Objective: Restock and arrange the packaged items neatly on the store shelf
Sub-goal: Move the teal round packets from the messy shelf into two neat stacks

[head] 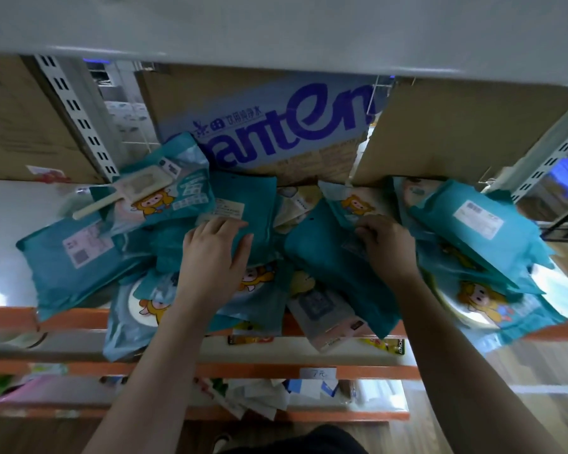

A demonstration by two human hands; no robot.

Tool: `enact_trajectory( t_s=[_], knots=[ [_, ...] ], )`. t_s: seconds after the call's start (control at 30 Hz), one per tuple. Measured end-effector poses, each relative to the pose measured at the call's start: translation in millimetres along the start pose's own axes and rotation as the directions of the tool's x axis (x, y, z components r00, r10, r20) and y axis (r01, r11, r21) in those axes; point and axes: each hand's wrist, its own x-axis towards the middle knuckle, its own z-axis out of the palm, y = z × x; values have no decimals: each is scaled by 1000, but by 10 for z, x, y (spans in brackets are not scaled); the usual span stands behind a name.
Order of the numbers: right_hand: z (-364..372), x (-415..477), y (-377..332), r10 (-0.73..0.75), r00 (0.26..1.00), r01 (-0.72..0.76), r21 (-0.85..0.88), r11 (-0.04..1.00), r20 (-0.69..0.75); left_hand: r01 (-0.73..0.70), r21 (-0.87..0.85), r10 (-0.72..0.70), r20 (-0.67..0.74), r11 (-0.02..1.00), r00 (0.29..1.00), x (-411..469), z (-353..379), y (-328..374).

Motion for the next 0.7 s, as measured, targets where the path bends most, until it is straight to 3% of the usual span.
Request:
enact_trajectory(
  t_s=[0.23, 0.3, 0.4, 0.5, 0.6, 0.7],
  knots=[
    [-36, -323, -239, -132, 985, 104, 233, 967, 109, -49, -18, 49, 20, 999, 999, 101, 4, 1],
    [-53, -400, -264, -107, 982, 64, 262, 963, 154, -66, -17, 67, 26, 998, 997, 127, 21, -12],
    [-48, -464, -263, 37, 999, -42, 231, 972, 26, -76, -19, 77, 43, 997, 996, 150, 51, -29],
    [-42, -449, -191, 221, 970, -216, 63, 974, -105, -91, -25, 92, 50, 996, 994, 163, 67, -53],
    [-24, -358, -172, 416, 909, -417, -37, 908, -23, -105, -36, 107, 37, 994, 994, 192, 61, -103],
    [26, -217, -249, 507, 861, -503, -90, 860, 34, -114, -42, 114, -7, 993, 993, 213, 37, -186]
  ],
)
